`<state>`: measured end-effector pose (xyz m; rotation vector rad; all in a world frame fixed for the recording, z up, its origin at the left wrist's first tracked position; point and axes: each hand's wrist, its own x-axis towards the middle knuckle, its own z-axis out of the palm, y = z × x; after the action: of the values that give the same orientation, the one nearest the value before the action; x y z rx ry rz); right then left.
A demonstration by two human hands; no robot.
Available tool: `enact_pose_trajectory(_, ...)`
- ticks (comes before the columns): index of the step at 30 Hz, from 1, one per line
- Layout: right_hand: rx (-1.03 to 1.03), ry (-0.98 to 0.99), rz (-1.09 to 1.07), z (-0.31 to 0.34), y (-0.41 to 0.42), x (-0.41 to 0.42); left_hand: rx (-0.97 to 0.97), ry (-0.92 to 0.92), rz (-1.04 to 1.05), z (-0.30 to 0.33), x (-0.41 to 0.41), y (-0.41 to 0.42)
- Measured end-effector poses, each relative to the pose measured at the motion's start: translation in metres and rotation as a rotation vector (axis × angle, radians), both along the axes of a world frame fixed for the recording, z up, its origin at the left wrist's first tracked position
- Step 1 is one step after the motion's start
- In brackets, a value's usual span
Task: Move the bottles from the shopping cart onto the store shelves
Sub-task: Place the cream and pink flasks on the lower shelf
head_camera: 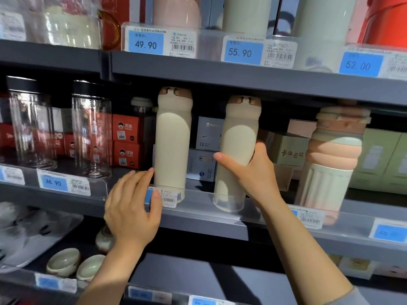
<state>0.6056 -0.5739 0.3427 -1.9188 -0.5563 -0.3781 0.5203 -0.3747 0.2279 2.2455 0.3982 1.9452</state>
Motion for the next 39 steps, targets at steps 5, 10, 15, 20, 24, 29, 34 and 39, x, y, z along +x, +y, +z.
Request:
enact_pose_trajectory(5, -0.002, 0.010, -0.029, -0.001, 0.002, -0.002, 0.011, 0.001, -0.001, 0.000, 0.000, 0.000)
enact_pose_trajectory(10, -0.038, 0.000, -0.047, -0.005, 0.002, -0.007, 0.025, 0.015, -0.018, -0.001, -0.002, 0.002)
enact_pose_trajectory(15, -0.135, 0.027, -0.091, -0.004, 0.001, -0.011, 0.027, 0.009, -0.056, 0.001, -0.004, 0.004)
enact_pose_trajectory(20, -0.378, -0.025, -0.240, -0.004, -0.015, -0.027, 0.046, -0.003, -0.106, -0.002, -0.002, 0.006)
enact_pose_trajectory(24, -0.448, -0.137, -0.316, -0.021, -0.029, -0.051, 0.084, -0.041, -0.097, -0.007, 0.004, 0.008)
enact_pose_trajectory(29, -0.504, -0.238, -0.353, -0.032, -0.051, -0.095, 0.068, -0.028, -0.097, -0.005, -0.001, 0.007)
enact_pose_trajectory(34, -0.525, -0.137, -0.172, -0.048, -0.067, -0.149, -0.054, 0.189, -0.230, 0.003, -0.038, -0.003)
enact_pose_trajectory(39, -0.456, -0.014, 0.034, -0.090, -0.079, -0.202, -0.028, 0.304, -0.386, -0.041, -0.136, -0.031)
